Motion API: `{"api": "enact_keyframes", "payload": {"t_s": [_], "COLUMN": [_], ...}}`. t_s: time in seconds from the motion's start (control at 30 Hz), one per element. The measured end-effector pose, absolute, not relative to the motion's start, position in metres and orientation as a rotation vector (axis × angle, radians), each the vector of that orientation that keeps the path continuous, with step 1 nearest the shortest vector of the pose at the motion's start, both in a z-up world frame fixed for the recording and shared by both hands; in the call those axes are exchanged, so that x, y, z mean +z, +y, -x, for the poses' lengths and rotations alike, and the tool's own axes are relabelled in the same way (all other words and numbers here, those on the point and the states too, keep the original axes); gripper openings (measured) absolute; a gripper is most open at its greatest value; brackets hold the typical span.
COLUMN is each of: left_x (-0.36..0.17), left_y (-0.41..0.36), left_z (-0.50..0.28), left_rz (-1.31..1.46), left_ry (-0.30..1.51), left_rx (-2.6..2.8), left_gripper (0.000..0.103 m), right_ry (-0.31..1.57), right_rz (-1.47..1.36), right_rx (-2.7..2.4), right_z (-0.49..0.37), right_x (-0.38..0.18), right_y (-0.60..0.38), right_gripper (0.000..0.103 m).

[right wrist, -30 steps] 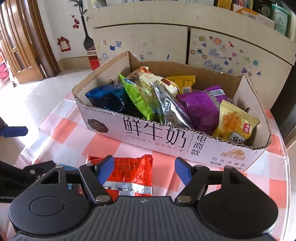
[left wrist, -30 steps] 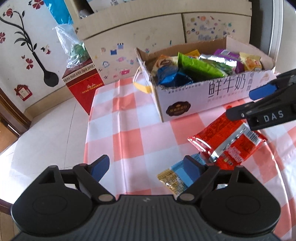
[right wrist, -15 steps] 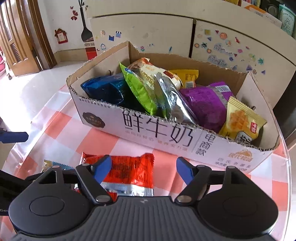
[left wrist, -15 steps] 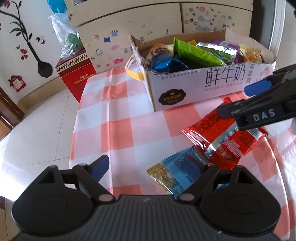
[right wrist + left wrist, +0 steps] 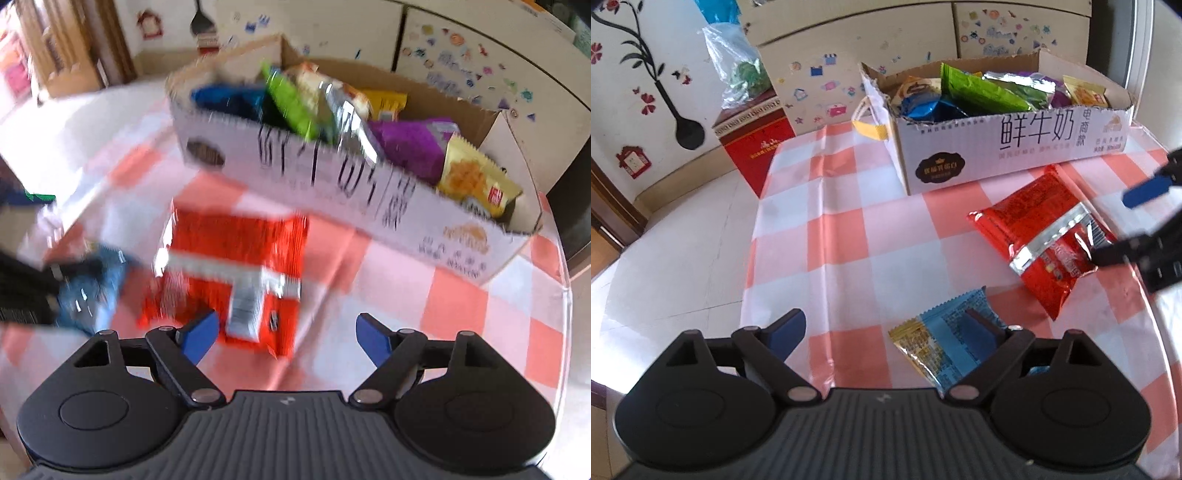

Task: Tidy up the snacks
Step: 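Grasp the red packet with the right tool while the left tool grasps the blue packet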

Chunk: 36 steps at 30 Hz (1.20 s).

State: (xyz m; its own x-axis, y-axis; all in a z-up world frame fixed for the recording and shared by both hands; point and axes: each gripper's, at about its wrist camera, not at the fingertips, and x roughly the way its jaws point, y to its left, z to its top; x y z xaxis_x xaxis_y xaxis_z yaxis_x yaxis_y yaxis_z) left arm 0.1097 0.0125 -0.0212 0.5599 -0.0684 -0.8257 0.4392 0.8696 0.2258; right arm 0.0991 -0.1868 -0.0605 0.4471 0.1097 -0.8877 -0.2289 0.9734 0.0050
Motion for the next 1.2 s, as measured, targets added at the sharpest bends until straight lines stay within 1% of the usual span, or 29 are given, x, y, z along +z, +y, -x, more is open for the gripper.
{"api": "enact_keyframes", "payload": {"t_s": [0.1, 0.23, 0.37, 0.5, 0.67, 0.83, 0.9, 1.03, 1.2], "left_x": [-0.013, -0.007, -0.014, -0.027, -0.033, -0.030, -0.028, -0.028, -0.034], "left_y": [0.019, 0.018, 0.006, -0.002, 0.012, 0.027, 0.031, 0.031, 0.030], "left_z": [-0.105, -0.101, -0.094, -0.094, -0.099, -0.103, -0.103, -0.105, -0.105], "left_rz": [-0.393, -0.275, -0.266, -0.323, -0.356, -0.326, -0.310, -0.299, -0.258], "left_ry": [0.926, 0.954, 0.975, 1.000, 1.019, 1.019, 1.016, 1.022, 1.068], "left_rx": [-0.285, -0.334, -0.376, -0.383, -0.307, -0.256, -0.260, -0.271, -0.279], "left_gripper": [0.090, 0.090, 0.090, 0.090, 0.090, 0.090, 0.090, 0.090, 0.090], "right_ry": [1.101, 1.011, 0.932, 0.972, 1.001, 0.993, 0.968, 0.902, 0.881], "right_rz": [0.161, 0.171, 0.217, 0.208, 0.254, 0.298, 0.351, 0.327, 0.391], "right_rx": [0.290, 0.399, 0.446, 0.470, 0.612, 0.780, 0.766, 0.667, 0.598], "right_z": [-0.087, -0.082, -0.088, -0.098, -0.089, -0.072, -0.070, -0.085, -0.106], "right_x": [-0.063, -0.052, -0.049, -0.058, -0.064, -0.052, -0.044, -0.031, -0.039], "right_y": [-0.185, -0.188, -0.184, -0.182, -0.166, -0.145, -0.142, -0.149, -0.145], "right_gripper": [0.084, 0.085, 0.087, 0.087, 0.087, 0.087, 0.087, 0.087, 0.090]}}
